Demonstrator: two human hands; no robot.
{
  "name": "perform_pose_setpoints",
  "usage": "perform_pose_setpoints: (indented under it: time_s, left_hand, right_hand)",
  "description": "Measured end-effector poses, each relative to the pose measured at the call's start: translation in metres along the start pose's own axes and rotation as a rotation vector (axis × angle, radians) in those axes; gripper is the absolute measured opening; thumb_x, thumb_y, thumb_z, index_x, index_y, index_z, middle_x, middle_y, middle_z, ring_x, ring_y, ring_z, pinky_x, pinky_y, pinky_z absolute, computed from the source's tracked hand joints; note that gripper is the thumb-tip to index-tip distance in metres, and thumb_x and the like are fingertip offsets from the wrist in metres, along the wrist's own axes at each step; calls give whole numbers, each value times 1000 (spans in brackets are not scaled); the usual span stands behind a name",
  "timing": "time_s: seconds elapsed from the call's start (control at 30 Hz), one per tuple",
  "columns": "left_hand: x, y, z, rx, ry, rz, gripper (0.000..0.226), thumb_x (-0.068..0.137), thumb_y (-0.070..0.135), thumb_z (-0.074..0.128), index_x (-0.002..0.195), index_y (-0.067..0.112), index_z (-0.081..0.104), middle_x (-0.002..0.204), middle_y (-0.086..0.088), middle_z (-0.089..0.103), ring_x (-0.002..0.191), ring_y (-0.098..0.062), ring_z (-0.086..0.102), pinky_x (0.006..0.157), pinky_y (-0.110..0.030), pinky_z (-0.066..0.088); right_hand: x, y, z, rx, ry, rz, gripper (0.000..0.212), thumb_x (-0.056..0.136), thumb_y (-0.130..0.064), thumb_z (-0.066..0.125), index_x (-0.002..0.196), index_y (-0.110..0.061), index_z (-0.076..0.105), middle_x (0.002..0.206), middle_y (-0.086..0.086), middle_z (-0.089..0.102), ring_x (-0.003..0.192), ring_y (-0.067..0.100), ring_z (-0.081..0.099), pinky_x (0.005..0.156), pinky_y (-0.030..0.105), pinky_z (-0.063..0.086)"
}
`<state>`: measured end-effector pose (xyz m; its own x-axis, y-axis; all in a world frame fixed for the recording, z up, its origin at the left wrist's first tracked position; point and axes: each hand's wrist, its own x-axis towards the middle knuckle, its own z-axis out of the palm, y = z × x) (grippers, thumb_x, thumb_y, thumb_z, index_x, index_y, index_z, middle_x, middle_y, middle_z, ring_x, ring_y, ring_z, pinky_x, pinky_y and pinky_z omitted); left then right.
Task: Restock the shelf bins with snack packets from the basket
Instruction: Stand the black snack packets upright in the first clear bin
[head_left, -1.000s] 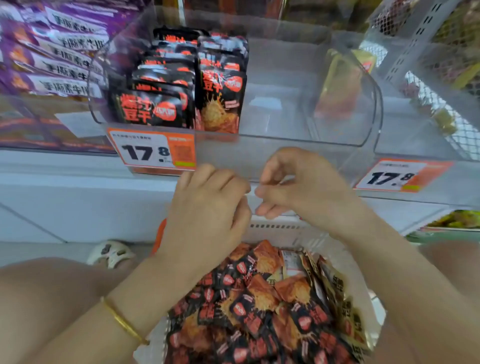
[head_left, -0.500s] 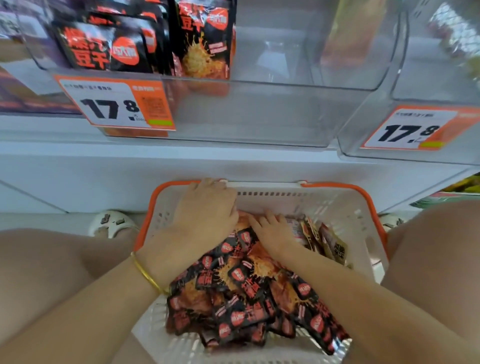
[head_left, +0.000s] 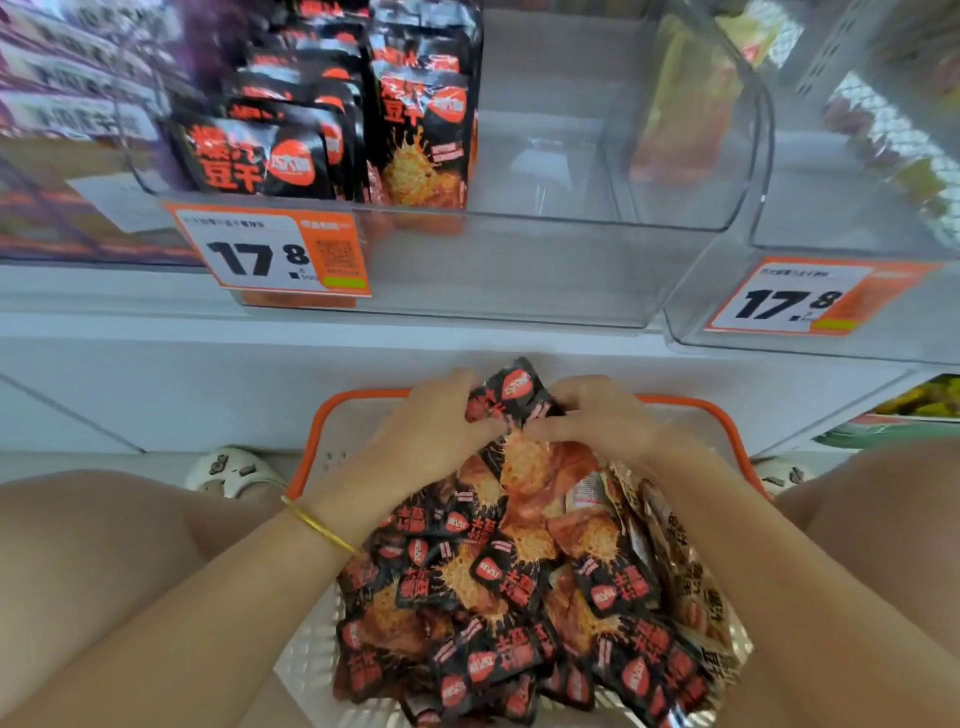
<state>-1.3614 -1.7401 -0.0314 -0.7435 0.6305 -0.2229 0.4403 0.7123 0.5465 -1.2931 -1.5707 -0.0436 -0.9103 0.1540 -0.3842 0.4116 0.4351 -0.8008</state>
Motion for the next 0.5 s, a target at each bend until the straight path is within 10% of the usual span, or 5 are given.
perform_pose_setpoints:
  time_s: [0.13, 0.27, 0.4, 0.5]
  left_hand:
    - [-4, 10, -23, -219, 159, 43, 15, 82, 19, 69, 87, 10, 58, 78, 2, 52, 78, -19, 50, 62, -25, 34]
    - [-25, 25, -69, -450, 212, 123, 18, 79, 13, 73, 95, 13, 65, 95, 4, 67, 84, -11, 64, 72, -27, 51]
    - [-36, 41, -128, -626, 425, 302, 14, 87, 9, 64, 91, 22, 61, 75, 5, 67, 57, -1, 61, 48, -17, 48]
    - [-22, 36, -161, -455, 804, 334, 6, 93, 21, 53, 94, 20, 59, 83, -2, 64, 70, -5, 61, 64, -23, 50]
  right_hand:
    - [-25, -25, -6, 314, -137, 38, 22, 79, -5, 71, 100, 1, 65, 91, 15, 68, 80, 21, 64, 80, 39, 52]
    - [-53, -63, -21, 518, -302, -41, 31, 69, -1, 74, 99, -2, 64, 82, 7, 70, 67, 14, 67, 60, 28, 57]
    - [-65, -126, -39, 538, -207, -241, 28, 68, -2, 71, 95, -7, 66, 82, 5, 70, 67, 14, 67, 63, 27, 58]
    - [-45, -173, -54, 524, 19, -350, 19, 78, 1, 67, 95, -7, 62, 81, 9, 65, 67, 18, 64, 69, 37, 58]
